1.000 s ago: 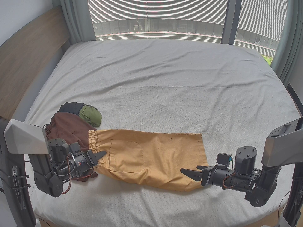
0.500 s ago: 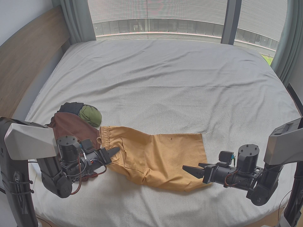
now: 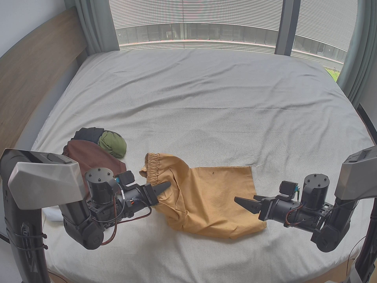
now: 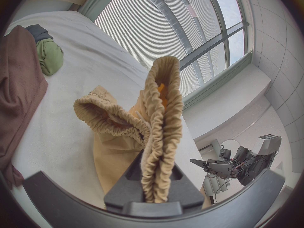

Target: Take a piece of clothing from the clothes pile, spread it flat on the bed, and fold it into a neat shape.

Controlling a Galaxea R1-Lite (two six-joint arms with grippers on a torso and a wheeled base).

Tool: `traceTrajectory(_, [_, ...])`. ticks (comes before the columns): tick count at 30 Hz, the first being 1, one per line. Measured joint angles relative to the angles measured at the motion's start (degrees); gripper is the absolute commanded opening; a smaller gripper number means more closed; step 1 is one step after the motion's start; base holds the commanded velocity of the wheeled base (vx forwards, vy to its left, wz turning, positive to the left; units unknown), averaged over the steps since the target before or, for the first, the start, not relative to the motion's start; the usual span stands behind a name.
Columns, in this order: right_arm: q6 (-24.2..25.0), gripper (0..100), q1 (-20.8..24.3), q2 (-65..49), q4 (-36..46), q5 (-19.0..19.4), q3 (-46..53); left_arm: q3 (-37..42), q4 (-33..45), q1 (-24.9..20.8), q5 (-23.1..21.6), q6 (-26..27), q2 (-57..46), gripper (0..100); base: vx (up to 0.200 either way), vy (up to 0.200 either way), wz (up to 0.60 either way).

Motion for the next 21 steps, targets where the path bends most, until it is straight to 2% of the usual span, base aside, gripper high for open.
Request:
traceTrajectory(9, [-0.15,100,-2.78,-1.68,0.04,0.27,-0.21,-4.39,-0.02,-6.12,1.56,-1.17,1.35,0,0.000,0.000,0.00])
traceTrajectory(13, [-0.12,100,-3.69,-2.38,0.06,0.55,-0.21,-6.31,0.09,-7.34,1.99,-1.37,2.34,0,0.000,0.000,0.00])
traceTrajectory(21, [-0.09,100,-5.58,-3.18,0.06,1.37,-0.44,-11.17,2.55,-10.42,2.23,-5.41,3.77,0,0.000,0.000,0.00])
